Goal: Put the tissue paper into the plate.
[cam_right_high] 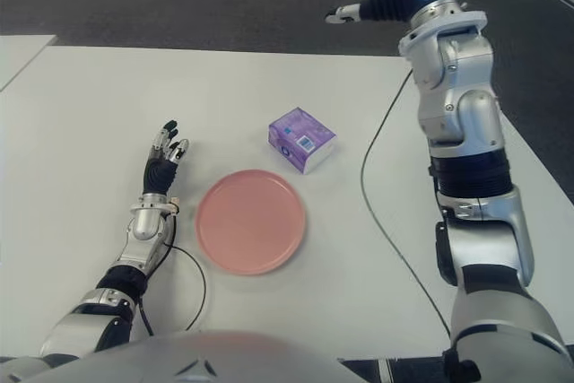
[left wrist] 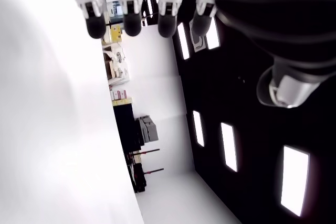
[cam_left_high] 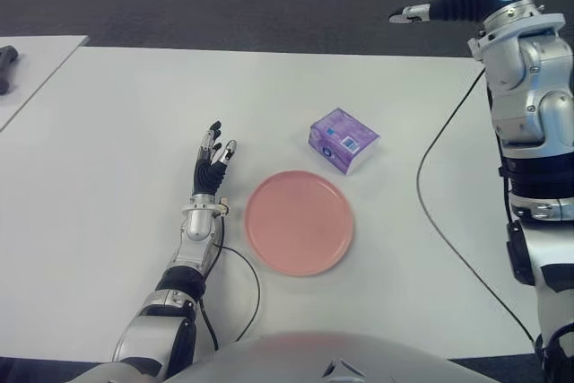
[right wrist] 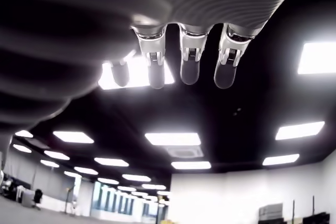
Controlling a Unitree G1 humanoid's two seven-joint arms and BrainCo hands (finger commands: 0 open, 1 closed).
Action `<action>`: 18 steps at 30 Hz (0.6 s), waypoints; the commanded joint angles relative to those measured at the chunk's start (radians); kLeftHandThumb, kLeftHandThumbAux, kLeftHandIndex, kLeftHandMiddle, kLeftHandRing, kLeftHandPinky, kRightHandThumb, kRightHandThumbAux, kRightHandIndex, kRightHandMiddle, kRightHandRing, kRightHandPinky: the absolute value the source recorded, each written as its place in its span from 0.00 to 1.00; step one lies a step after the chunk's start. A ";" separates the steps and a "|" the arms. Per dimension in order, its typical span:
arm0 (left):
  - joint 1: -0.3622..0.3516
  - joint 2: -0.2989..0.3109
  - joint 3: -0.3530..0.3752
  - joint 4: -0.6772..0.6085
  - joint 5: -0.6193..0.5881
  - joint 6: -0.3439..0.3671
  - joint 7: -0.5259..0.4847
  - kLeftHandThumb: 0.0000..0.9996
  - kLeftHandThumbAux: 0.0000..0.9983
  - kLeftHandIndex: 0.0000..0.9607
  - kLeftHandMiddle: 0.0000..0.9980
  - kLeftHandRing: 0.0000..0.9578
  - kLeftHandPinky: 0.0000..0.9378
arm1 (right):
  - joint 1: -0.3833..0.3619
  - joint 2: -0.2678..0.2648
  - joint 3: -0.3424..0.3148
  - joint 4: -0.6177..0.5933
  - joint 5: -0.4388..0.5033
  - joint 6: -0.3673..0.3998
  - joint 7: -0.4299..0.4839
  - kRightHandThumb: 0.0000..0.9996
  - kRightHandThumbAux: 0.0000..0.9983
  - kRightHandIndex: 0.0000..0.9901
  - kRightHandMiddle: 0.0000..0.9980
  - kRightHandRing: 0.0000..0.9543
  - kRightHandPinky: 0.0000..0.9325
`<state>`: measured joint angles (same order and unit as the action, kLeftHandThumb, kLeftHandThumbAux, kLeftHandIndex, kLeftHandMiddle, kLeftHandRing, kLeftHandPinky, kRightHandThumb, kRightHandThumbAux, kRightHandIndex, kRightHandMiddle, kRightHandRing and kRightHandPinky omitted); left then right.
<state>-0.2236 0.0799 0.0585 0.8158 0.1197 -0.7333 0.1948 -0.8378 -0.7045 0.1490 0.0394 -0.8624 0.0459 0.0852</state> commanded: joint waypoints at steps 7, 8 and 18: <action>0.039 -0.010 -0.009 0.035 0.024 0.005 0.032 0.00 0.38 0.00 0.00 0.00 0.00 | -0.003 -0.005 -0.008 0.012 -0.007 -0.001 -0.002 0.17 0.47 0.00 0.00 0.00 0.03; 0.039 -0.010 -0.009 0.035 0.026 0.003 0.035 0.00 0.38 0.00 0.00 0.00 0.00 | -0.002 -0.005 -0.008 0.012 -0.007 -0.001 -0.002 0.17 0.47 0.00 0.00 0.00 0.03; 0.047 -0.012 -0.016 0.044 0.041 -0.017 0.051 0.00 0.39 0.00 0.00 0.00 0.00 | -0.017 0.344 0.229 0.456 -0.022 -0.076 -0.163 0.13 0.52 0.00 0.00 0.00 0.01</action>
<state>-0.2211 0.0832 0.0589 0.8167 0.1378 -0.7406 0.2299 -0.8737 -0.6232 0.1809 0.1815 -0.8674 0.0252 -0.0035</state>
